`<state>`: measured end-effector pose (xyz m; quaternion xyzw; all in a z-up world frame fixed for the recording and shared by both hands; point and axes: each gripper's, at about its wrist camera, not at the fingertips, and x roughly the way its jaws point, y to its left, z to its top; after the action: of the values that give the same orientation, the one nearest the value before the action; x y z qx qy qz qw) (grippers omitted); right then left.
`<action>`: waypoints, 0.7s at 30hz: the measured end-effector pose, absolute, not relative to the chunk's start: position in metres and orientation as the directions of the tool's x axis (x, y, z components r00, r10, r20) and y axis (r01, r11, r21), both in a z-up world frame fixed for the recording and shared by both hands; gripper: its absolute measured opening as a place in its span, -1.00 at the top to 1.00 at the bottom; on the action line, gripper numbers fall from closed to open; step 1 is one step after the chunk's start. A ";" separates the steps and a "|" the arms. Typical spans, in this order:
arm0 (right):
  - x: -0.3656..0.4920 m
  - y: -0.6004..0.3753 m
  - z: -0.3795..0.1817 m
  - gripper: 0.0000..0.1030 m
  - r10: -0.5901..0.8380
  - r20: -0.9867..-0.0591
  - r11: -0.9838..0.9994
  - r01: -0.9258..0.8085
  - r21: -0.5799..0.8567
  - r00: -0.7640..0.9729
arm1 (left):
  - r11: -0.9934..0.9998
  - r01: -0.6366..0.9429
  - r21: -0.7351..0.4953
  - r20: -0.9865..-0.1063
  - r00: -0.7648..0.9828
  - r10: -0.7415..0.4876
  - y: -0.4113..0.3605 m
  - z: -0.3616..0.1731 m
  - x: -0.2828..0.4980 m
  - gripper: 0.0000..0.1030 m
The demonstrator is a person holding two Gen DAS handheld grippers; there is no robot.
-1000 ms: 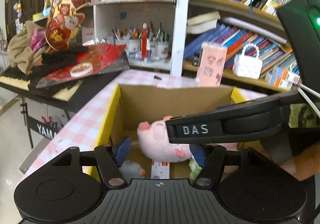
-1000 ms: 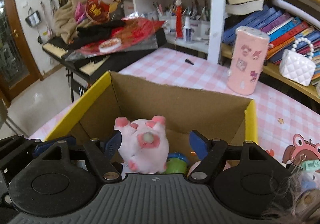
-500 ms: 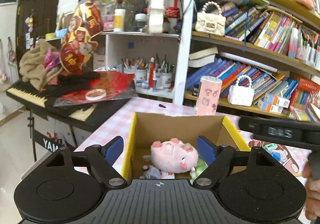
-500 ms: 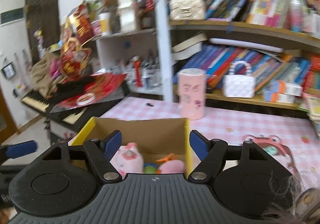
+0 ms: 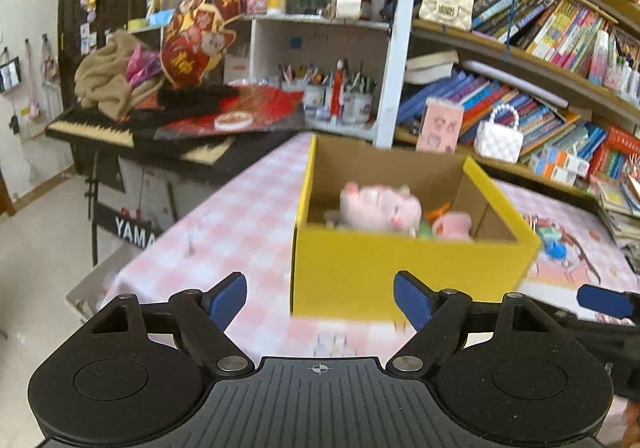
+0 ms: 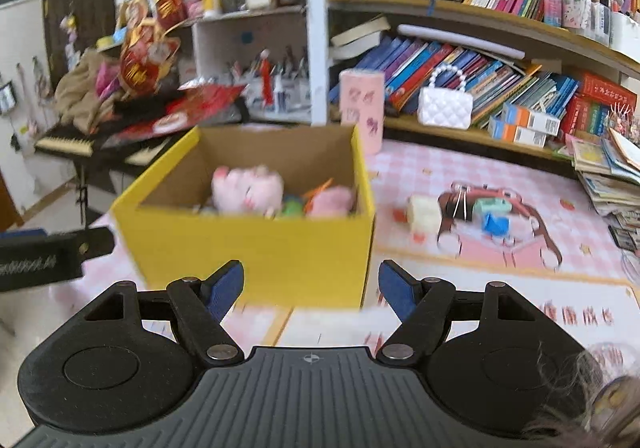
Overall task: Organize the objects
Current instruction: 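Move both tools back toward the remaining items on the mat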
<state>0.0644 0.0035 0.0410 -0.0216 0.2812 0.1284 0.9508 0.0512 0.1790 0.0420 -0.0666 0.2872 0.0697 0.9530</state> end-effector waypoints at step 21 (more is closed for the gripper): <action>-0.042 -0.028 -0.002 -0.42 0.115 -0.616 0.982 -0.181 -0.045 0.779 | 0.997 0.072 -0.038 -0.622 0.779 -0.080 0.105 0.015 -0.015 -0.69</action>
<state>-0.0416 -0.0277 -0.0025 -0.0511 0.3226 0.0787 0.9419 -0.0148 0.1053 0.0150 -0.0061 0.3299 -0.0402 0.9431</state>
